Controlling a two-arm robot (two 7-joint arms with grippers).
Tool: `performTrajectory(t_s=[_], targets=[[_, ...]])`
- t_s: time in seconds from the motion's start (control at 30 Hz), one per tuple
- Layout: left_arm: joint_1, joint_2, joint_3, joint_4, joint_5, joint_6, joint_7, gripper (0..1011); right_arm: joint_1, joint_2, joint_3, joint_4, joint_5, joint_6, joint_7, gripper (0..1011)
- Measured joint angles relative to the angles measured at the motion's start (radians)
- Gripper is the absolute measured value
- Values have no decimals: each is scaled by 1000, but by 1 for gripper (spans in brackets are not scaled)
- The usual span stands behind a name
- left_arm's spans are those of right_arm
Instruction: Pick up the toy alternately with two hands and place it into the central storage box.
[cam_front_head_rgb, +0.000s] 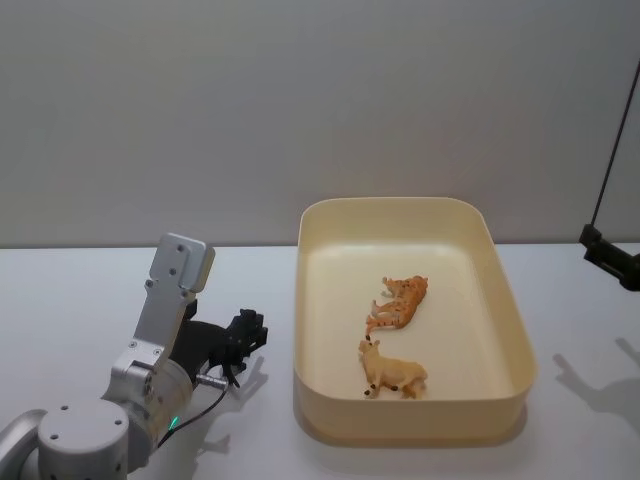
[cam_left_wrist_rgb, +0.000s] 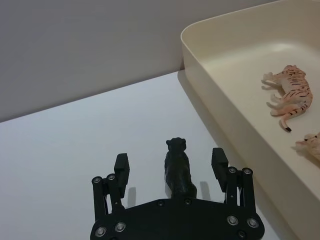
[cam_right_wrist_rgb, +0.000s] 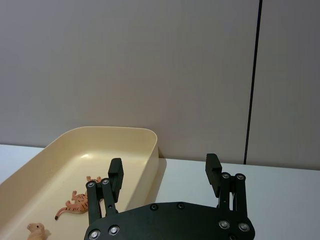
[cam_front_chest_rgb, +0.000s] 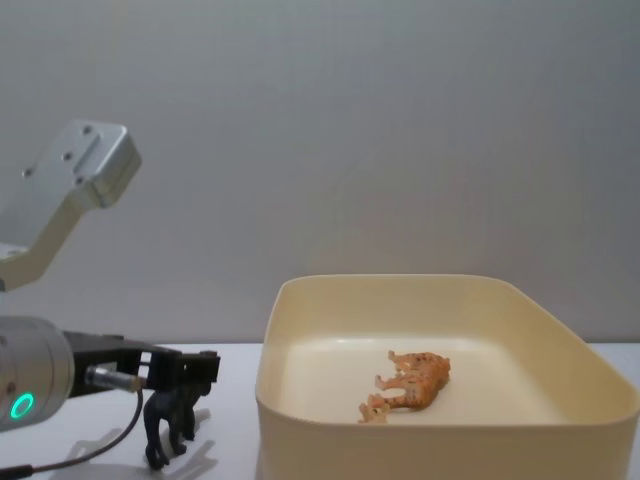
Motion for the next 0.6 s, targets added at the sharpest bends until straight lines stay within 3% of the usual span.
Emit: performTrajectory(t_s=[0.6], targets=[[-22, -33, -17, 91, -64, 18, 0, 1001, -2, 1, 1, -2, 2, 0, -2, 1001]])
